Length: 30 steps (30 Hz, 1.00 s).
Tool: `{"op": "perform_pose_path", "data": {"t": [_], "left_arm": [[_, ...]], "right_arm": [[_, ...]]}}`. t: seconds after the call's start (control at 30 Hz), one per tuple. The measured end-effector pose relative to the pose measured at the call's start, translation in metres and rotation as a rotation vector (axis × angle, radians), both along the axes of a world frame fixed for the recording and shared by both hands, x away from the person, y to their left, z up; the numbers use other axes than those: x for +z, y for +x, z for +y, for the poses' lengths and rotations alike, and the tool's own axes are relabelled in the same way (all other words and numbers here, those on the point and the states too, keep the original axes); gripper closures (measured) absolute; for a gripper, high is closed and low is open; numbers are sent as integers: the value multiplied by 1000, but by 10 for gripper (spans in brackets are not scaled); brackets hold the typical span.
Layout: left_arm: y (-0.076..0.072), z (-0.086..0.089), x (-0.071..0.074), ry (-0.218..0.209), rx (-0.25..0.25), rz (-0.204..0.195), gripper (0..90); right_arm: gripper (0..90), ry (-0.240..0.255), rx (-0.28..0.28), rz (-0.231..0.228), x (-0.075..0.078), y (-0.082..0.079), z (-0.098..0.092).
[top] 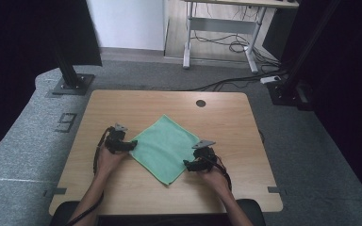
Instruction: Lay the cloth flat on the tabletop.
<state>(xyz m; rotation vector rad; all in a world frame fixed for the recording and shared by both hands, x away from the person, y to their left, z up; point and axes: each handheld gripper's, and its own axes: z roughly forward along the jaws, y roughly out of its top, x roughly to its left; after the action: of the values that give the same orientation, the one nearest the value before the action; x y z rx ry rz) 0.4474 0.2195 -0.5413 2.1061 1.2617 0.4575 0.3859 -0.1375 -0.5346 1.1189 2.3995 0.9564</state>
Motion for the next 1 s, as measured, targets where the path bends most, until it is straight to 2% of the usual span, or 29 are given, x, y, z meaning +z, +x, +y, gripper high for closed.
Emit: {"op": "perform_pose_path", "data": {"t": [0.07, 0.17, 0.2, 0.3, 0.47, 0.77, 0.93, 1.0], "left_arm": [[-2, -1, 1, 16, -2, -1, 298], [-6, -1, 1, 33, -7, -7, 298], [-6, -1, 1, 33, -7, -7, 297], [-16, 0, 1, 40, -9, -12, 278], [-31, -13, 3, 82, -31, -18, 247], [-55, -32, 3, 65, -92, -1, 247], [-63, -41, 3, 23, -150, 37, 250], [-63, -45, 5, 5, -174, 24, 238]], "right_arm": [[176, -4, -7, -1, -1, -1, 3], [153, -54, -16, -9, -6, 0, 8], [153, -54, -16, -9, -6, 0, 8], [138, -73, -40, -10, -8, 2, 3], [139, -84, -91, -13, -7, 9, -9], [145, -78, -166, -6, -7, 26, -32], [157, -83, -195, -12, -7, 35, -38], [160, -81, -202, -10, -7, 39, -39]]}}
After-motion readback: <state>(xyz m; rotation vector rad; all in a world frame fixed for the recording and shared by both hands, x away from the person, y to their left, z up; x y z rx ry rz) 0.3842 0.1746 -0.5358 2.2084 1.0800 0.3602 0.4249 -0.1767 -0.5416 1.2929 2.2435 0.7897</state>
